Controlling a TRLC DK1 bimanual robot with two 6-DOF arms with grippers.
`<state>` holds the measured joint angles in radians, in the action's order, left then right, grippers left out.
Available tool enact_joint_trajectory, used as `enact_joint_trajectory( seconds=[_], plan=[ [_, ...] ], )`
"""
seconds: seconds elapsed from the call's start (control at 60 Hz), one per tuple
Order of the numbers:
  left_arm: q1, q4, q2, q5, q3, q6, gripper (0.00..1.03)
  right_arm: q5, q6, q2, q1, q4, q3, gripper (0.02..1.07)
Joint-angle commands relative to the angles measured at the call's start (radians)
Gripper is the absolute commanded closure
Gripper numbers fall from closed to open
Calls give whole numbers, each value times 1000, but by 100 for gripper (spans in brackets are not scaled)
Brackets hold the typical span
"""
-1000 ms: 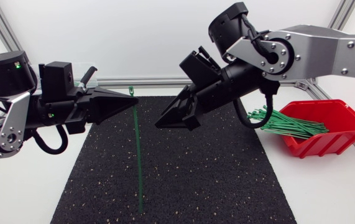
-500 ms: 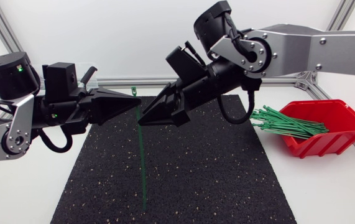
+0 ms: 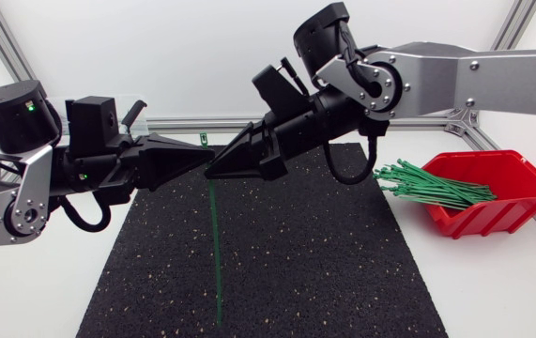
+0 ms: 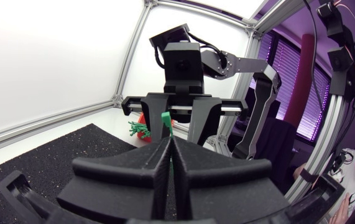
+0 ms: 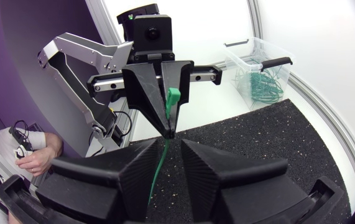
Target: Take a green cable tie from the red box, thread the tail through the head to close it, then place it in the transparent bin on the left.
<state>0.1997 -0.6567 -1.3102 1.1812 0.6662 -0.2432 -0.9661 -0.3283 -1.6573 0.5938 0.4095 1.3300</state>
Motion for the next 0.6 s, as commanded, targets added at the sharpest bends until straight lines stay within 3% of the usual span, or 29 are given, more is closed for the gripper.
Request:
enact_joint_trajectory(
  seconds=[0.0, 0.133, 0.583],
  plan=[
    [6, -21, -11, 12, -17, -28, 100, -8, 28, -22, 3, -24, -5, 87],
    [4, -23, -11, 12, -16, -34, 100, -8, 41, -21, 8, -47, -15, 101],
    [-6, -29, -9, 11, -13, -56, 100, -6, 84, 1, 9, -97, -54, 101]
  ],
)
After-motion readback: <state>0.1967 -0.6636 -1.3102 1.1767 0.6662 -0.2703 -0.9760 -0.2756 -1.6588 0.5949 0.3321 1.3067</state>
